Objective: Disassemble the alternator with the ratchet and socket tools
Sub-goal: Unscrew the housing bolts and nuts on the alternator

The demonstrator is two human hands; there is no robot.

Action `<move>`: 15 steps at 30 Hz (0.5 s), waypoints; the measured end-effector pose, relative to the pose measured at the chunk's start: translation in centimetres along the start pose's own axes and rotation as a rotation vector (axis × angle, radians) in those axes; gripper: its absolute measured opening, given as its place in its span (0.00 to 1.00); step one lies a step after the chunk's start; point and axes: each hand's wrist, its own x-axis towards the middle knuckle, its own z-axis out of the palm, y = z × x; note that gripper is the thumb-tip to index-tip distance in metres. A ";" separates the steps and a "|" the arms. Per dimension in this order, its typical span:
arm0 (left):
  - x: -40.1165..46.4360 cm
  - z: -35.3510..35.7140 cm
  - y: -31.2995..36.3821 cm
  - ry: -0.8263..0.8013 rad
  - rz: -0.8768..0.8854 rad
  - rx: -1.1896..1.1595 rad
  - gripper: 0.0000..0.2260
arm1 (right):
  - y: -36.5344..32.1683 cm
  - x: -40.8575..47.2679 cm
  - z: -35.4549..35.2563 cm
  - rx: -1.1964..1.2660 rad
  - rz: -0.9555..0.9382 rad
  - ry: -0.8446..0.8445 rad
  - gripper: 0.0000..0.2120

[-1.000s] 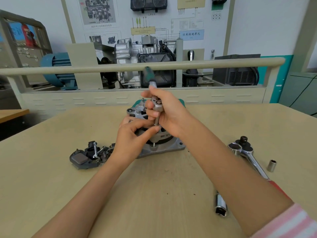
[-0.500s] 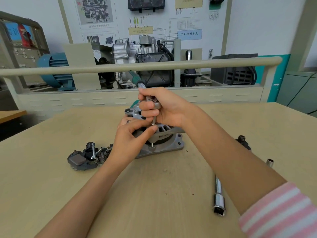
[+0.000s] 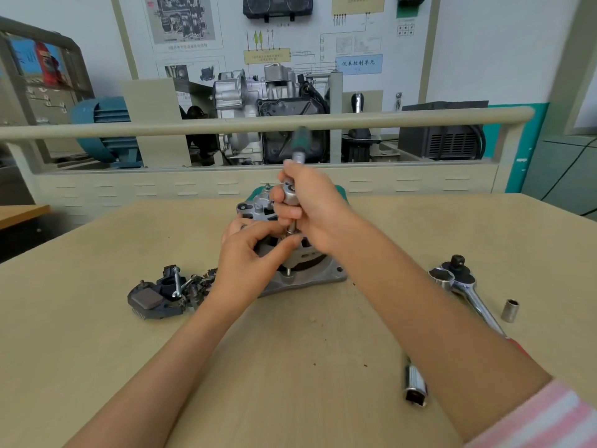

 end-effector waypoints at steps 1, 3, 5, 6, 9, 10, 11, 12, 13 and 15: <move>0.0 0.0 -0.1 -0.003 -0.018 -0.016 0.07 | -0.4 0.2 -0.3 -0.045 0.046 -0.114 0.12; -0.1 -0.1 -0.3 -0.003 -0.036 -0.059 0.09 | -0.9 0.3 -0.7 -0.065 0.089 -0.266 0.14; -0.1 -0.1 -0.3 0.005 -0.032 -0.064 0.10 | -0.8 0.2 -0.9 -0.036 0.089 -0.289 0.14; 0.0 -0.1 -0.2 0.013 -0.023 -0.052 0.10 | -0.7 0.1 -0.8 -0.004 0.076 -0.250 0.14; 0.0 0.1 -0.1 0.025 0.012 -0.005 0.10 | 0.8 -0.5 0.0 0.167 -0.064 0.078 0.14; 0.0 0.0 -0.2 0.019 0.018 0.001 0.10 | 1.3 -0.7 0.4 0.231 -0.131 0.211 0.13; 0.0 0.0 -0.2 0.013 0.021 0.001 0.11 | 1.8 -0.9 0.8 0.286 -0.187 0.324 0.12; 0.0 0.0 -0.2 0.007 0.024 -0.002 0.11 | 2.1 -1.0 1.1 0.325 -0.220 0.399 0.12; -0.1 0.0 -0.1 0.003 0.027 -0.005 0.09 | 2.3 -0.9 1.1 0.343 -0.228 0.433 0.12; 0.0 0.0 0.0 0.005 0.024 -0.002 0.04 | 2.0 -0.7 0.7 0.324 -0.187 0.379 0.10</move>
